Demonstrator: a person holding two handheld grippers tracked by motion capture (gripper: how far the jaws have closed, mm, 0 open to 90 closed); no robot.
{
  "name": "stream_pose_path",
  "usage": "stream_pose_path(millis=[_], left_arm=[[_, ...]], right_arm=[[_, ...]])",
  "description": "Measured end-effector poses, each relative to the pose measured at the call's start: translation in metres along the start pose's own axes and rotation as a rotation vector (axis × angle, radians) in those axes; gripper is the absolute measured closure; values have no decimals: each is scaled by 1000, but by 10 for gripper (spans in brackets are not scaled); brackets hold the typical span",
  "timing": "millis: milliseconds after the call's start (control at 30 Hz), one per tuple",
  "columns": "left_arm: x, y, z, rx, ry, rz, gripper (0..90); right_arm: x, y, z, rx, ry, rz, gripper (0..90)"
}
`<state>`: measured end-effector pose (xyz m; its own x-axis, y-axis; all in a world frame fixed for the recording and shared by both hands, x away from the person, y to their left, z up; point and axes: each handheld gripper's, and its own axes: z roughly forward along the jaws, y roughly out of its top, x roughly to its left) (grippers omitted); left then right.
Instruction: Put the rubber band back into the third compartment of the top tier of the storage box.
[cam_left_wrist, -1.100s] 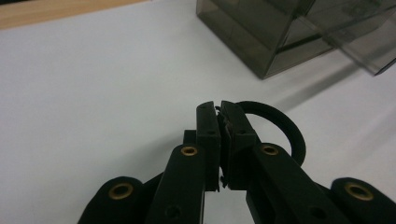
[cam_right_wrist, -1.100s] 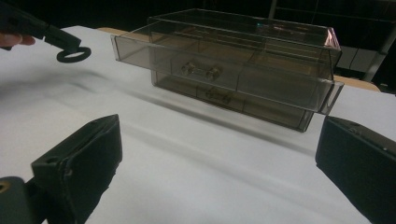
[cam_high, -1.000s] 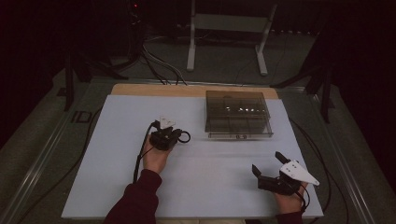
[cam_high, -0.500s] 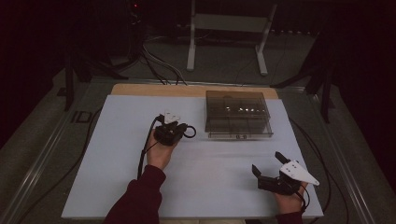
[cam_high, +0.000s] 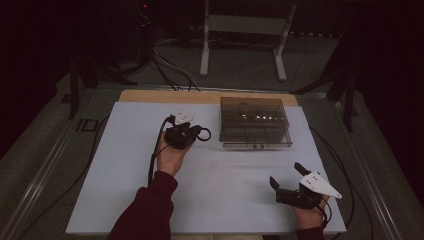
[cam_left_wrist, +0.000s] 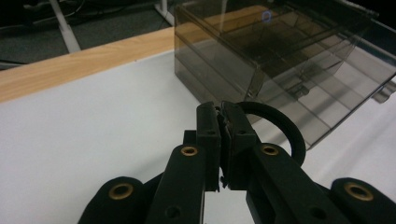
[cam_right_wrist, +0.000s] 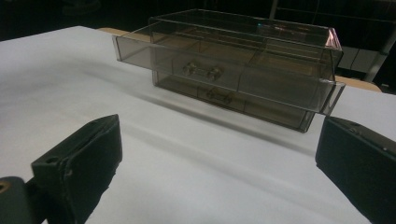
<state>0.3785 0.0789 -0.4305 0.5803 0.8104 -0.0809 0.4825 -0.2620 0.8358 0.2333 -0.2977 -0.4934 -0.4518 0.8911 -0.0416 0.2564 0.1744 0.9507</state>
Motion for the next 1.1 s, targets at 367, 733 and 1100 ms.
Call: stream_pose_path(millis=[367, 733, 1100], left_arm=[[3, 19, -2, -24, -10, -9, 881], [-2, 42, -3, -45, -18, 3, 881], [-6, 69, 2, -54, -16, 32, 881]], right_arm=[[1, 0, 2, 1, 7, -5, 12], [0, 1, 2, -2, 8, -1, 12], [0, 1, 2, -5, 10, 0, 12]])
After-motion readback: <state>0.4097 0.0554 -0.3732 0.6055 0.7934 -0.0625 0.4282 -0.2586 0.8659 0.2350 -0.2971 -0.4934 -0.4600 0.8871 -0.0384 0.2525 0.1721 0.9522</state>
